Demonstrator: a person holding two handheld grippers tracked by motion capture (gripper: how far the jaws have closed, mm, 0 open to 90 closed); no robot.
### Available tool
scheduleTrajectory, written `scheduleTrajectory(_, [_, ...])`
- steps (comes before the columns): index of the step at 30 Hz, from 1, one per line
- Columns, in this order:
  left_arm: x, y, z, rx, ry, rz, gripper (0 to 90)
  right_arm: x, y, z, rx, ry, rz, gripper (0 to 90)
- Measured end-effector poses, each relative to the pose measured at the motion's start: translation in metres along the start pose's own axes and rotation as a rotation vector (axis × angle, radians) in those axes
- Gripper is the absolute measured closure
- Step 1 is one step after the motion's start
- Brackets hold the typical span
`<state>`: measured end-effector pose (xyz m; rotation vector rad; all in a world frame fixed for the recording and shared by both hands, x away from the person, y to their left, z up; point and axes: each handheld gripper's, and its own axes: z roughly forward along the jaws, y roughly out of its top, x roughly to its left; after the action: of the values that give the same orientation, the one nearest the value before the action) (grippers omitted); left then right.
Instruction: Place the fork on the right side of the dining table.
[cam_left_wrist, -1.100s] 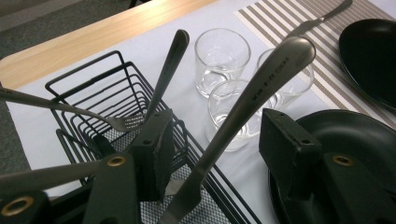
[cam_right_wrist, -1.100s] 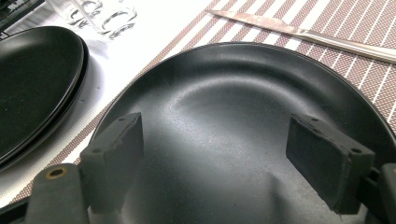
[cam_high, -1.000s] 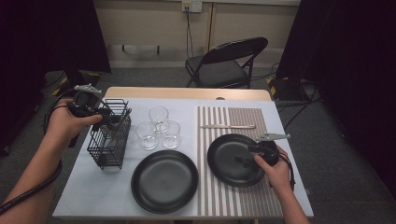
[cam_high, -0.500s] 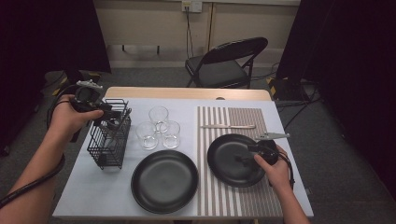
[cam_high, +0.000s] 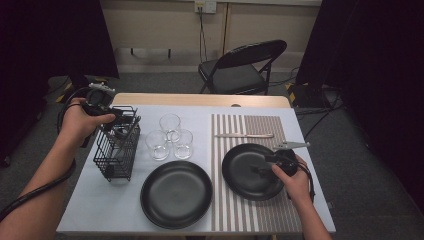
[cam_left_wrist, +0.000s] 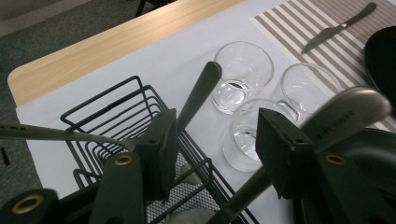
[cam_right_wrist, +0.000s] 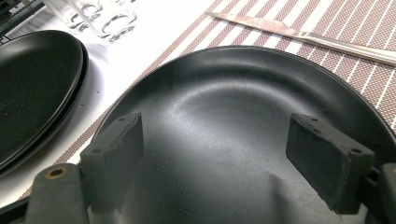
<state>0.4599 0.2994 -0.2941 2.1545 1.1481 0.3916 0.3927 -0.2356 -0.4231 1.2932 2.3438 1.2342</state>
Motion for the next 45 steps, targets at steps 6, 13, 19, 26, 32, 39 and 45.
scheduleTrajectory(6, [0.003,0.002,0.008,0.009,0.007,-0.002,49.0,0.000,0.000,0.000,0.001,0.003,-0.001,18.4])
scheduleTrajectory(13, [0.007,0.005,0.019,0.016,0.005,-0.006,48.9,0.000,0.000,0.001,0.000,0.003,0.001,18.4])
scheduleTrajectory(19, [0.007,0.007,0.029,0.027,0.000,-0.003,49.0,0.000,0.001,0.001,-0.003,0.003,0.005,18.4])
scheduleTrajectory(26, [0.008,0.012,0.036,0.024,0.002,0.000,49.2,0.000,0.001,0.000,-0.007,0.006,0.007,18.4])
scheduleTrajectory(32, [0.009,0.013,0.040,0.021,0.005,-0.007,52.0,-0.001,0.001,-0.001,-0.011,0.004,0.011,18.4])
scheduleTrajectory(39, [0.012,0.014,0.043,0.015,0.017,-0.022,55.8,-0.001,0.000,-0.001,-0.012,0.001,0.013,18.4])
scheduleTrajectory(45, [0.011,0.014,0.046,0.018,0.008,-0.009,63.4,-0.001,0.000,0.000,-0.007,0.002,0.011,18.4])
